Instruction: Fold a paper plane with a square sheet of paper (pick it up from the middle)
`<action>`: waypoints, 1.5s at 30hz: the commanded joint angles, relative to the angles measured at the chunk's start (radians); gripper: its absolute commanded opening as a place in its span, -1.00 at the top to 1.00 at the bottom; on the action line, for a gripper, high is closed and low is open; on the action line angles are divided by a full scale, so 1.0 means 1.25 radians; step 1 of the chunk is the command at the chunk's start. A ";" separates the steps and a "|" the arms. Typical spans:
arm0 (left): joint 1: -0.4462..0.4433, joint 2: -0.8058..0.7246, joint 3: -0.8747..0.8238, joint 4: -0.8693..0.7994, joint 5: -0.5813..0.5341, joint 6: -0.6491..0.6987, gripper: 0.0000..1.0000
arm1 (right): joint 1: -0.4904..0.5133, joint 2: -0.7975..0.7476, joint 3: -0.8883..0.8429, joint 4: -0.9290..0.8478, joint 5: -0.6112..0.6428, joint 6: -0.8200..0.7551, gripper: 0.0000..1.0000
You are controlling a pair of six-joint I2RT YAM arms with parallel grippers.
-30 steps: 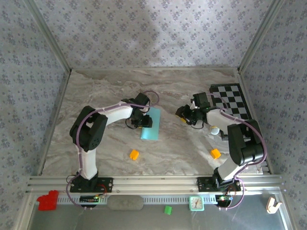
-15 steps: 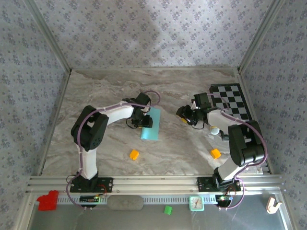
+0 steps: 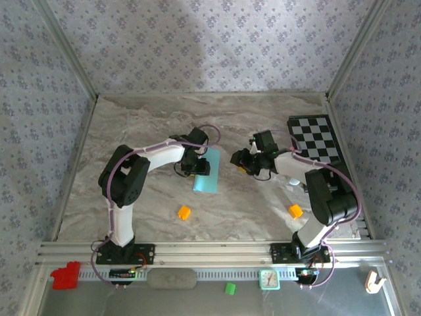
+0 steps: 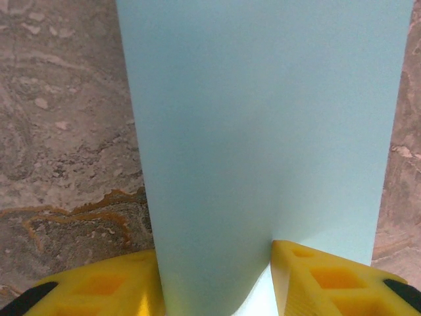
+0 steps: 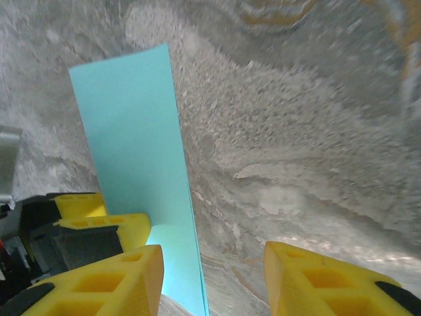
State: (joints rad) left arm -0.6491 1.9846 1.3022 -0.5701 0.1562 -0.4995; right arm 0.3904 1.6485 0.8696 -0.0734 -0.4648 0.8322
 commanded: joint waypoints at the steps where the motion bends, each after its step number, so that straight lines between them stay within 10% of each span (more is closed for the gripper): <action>1: -0.017 0.113 -0.050 -0.004 -0.001 -0.024 0.07 | 0.029 0.027 0.029 0.025 -0.022 0.022 0.12; 45: -0.019 0.122 -0.047 -0.013 0.008 -0.003 0.07 | 0.113 0.272 0.178 -0.065 -0.030 -0.022 0.79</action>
State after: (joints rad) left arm -0.6491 1.9926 1.3094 -0.5762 0.1562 -0.5274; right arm 0.5243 1.9545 1.0752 -0.0460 -0.5560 0.8482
